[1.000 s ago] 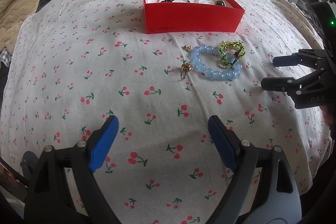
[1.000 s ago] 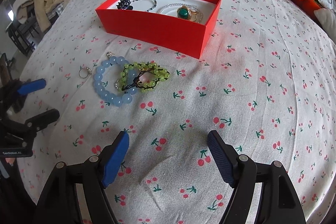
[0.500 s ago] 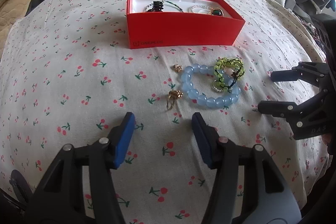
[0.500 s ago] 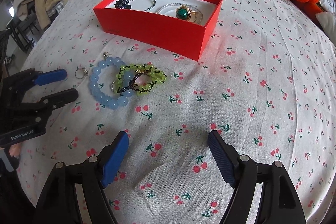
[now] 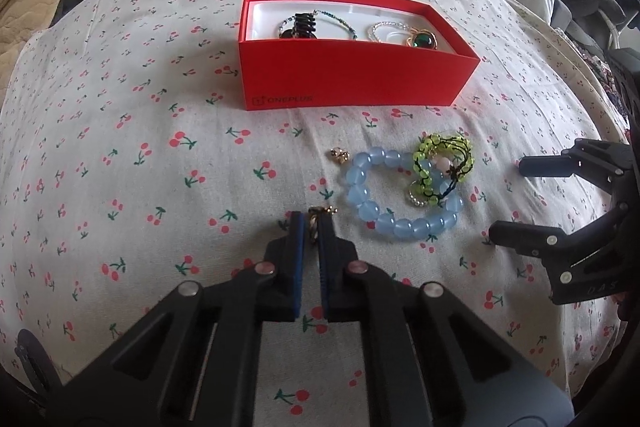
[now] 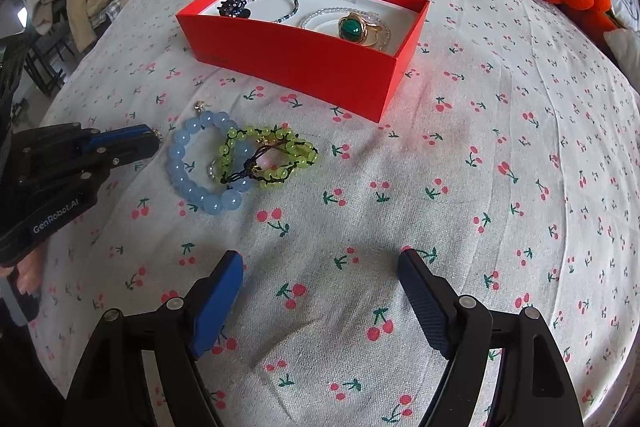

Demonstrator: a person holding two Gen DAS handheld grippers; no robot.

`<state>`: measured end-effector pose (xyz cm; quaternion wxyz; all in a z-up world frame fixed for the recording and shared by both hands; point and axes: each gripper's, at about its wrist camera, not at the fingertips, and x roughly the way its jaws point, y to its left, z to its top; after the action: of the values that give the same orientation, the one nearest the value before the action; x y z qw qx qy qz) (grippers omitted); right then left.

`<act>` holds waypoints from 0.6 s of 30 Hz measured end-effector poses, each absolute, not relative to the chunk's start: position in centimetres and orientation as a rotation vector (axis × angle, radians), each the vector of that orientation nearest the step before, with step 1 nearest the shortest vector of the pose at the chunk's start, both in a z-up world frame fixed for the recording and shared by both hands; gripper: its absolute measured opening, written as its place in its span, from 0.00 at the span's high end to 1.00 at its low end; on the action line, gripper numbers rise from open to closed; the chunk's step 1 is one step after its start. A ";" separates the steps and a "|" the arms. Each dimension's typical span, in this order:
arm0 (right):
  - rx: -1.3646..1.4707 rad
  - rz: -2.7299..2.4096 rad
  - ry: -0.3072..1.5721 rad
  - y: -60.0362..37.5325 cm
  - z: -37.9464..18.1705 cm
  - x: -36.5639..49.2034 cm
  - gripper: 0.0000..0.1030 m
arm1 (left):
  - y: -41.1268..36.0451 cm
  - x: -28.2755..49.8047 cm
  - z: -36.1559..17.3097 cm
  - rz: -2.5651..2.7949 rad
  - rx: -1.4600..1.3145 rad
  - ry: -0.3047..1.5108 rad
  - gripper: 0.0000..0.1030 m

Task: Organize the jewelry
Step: 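Lower the left tool onto the small gold earring and close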

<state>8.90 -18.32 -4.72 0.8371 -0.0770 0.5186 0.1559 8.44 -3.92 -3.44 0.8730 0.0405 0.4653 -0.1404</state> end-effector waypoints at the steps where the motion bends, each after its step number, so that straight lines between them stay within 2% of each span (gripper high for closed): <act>1: -0.162 0.329 1.098 -18.3 -4.7 9.0 0.21 | -3.9 8.4 -3.4 -0.289 0.086 0.973 0.95; 18: -0.153 0.320 1.092 -17.6 -4.4 9.7 0.21 | -2.3 6.9 -2.3 -0.287 0.088 0.961 0.98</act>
<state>9.71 -17.64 -4.44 0.8397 -0.0724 0.5164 0.1513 6.92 -2.26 -2.32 0.8758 0.0423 0.4606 -0.1377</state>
